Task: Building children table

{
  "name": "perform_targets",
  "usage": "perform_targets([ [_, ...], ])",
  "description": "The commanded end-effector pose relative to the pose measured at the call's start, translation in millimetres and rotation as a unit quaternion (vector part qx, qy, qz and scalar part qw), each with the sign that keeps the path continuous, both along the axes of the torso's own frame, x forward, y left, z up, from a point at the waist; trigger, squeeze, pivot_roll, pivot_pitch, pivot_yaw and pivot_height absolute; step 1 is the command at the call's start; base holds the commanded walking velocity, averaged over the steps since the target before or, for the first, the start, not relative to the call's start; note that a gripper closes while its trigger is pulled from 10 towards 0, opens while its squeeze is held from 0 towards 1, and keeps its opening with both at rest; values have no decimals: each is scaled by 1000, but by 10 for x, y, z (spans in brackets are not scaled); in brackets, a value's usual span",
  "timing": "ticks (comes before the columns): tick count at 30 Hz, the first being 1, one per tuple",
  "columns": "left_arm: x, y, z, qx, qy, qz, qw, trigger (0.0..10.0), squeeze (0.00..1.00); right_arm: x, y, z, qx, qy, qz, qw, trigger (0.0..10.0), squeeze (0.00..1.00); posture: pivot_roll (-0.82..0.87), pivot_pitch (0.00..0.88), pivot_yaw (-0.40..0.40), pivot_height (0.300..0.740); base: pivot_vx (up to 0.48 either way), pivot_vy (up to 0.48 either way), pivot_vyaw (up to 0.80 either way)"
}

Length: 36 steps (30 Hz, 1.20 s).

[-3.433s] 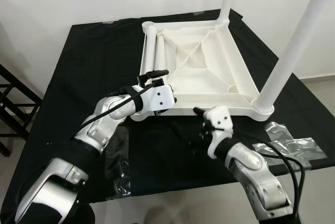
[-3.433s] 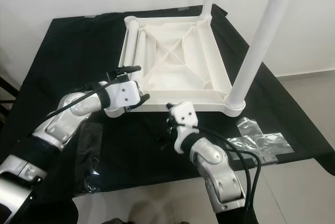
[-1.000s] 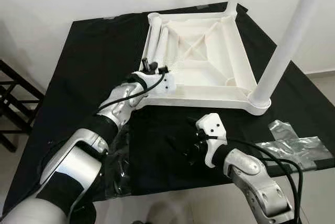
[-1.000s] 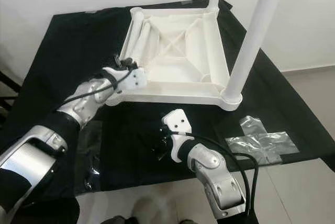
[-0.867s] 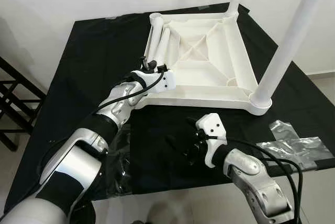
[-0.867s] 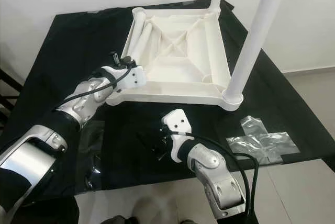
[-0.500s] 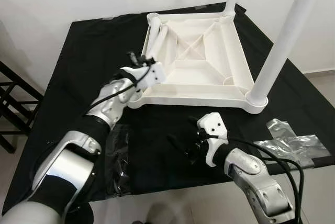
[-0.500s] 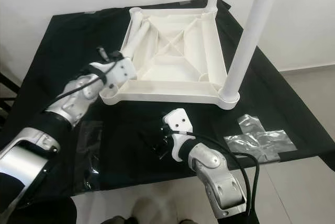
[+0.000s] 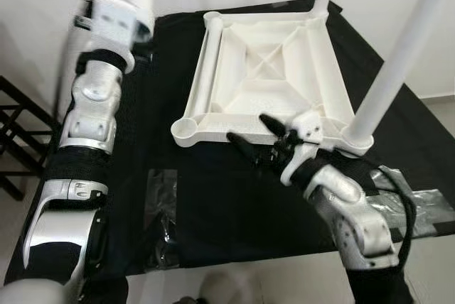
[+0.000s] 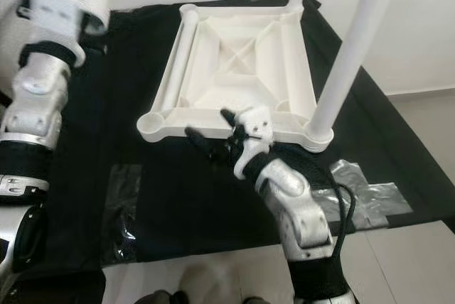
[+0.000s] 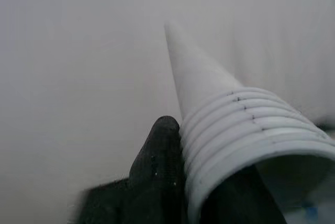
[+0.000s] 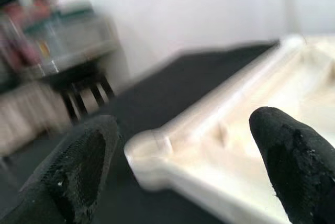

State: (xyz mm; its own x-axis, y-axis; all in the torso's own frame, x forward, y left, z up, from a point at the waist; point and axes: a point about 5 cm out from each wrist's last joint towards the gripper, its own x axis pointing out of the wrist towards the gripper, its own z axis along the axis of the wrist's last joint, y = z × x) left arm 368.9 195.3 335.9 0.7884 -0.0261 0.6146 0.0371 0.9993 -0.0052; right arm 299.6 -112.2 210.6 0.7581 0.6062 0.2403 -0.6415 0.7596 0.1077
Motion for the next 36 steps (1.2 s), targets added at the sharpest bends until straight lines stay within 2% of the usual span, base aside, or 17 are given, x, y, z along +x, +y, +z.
perform_targets([
  [1, -98, 116, 74, -94, -29, -66, 993, 0, 0, 5, 31, 36, 41, 13, 28, 999, 10000, 0, -30, 134, 24, 740, 0, 0, 0],
  [2, -150, 175, 101, -152, -44, -108, 981, 0, 0, 13, 65, 124, 67, 7, 49, 996, 10000, 0, -29, 133, 21, 740, 0, 0, 0],
  [4, -150, 175, 101, -152, -44, -108, 981, 0, 0, 13, 65, 124, 67, 7, 49, 996, 10000, 0, -29, 133, 21, 740, 0, 0, 0],
  [6, -230, 235, 125, -210, -62, -164, 962, 0, 0, 6, 118, 239, 103, 0, 85, 991, 10000, 0, -17, 133, 14, 740, 0, 0, 0],
  [7, -230, 235, 125, -210, -62, -164, 962, 0, 0, 6, 118, 239, 103, 0, 85, 991, 10000, 0, -17, 133, 14, 740, 0, 0, 0],
  [10, -401, 185, 53, -238, -76, -303, 920, 0, 0, -72, 224, 397, 145, -16, 172, 974, 10000, 0, -4, 131, 17, 740, 0, 0, 0],
  [11, -401, 185, 53, -238, -76, -303, 920, 0, 0, -72, 224, 397, 145, -16, 172, 974, 10000, 0, -4, 131, 17, 740, 0, 0, 0],
  [12, -478, 133, -17, -240, -75, -355, 901, 0, 0, -93, 237, 449, 158, -23, 194, 968, 10000, 0, 5, 129, 14, 740, 0, 0, 0],
  [13, -478, 133, -17, -240, -75, -355, 901, 0, 0, -93, 237, 449, 158, -23, 194, 968, 10000, 0, 5, 129, 14, 740, 0, 0, 0],
  [15, -602, 55, -127, -244, -71, -427, 868, 0, 0, -117, 239, 531, 182, -32, 224, 957, 10000, 0, 8, 129, 10, 740, 0, 0, 0],
  [16, -602, 55, -127, -244, -71, -427, 868, 0, 0, -117, 239, 531, 182, -32, 224, 957, 10000, 0, 8, 129, 10, 740, 0, 0, 0],
  [17, -687, -19, -232, -241, -62, -473, 845, 10000, 0, -130, 242, 594, 197, -37, 246, 948, 10000, 0, 5, 130, 8, 740, 0, 0, 0],
  [18, -756, -79, -310, -235, -54, -505, 829, 10000, 0, -145, 244, 653, 214, -42, 267, 939, 10000, 0, 5, 130, 6, 740, 0, 0, 0],
  [19, -756, -79, -310, -235, -54, -505, 829, 10000, 0, -145, 244, 653, 214, -42, 267, 939, 10000, 0, 5, 130, 6, 740, 0, 0, 0],
  [21, -874, -168, -436, -218, -39, -553, 803, 10000, 0, -177, 234, 758, 244, -51, 304, 919, 10000, 0, 11, 129, 3, 740, 0, 0, 0],
  [25, -983, -183, -595, -219, -23, -591, 776, 10000, 0, -214, 209, 843, 274, -58, 339, 898, 10000, 0, 13, 127, -1, 740, 0, 0, 0],
  [36, -1259, -377, -833, -215, 10, -667, 714, 10000, 0, -302, 313, 887, 281, -56, 383, 878, 10000, 0, 15, 116, -3, 740, 0, 0, 0],
])
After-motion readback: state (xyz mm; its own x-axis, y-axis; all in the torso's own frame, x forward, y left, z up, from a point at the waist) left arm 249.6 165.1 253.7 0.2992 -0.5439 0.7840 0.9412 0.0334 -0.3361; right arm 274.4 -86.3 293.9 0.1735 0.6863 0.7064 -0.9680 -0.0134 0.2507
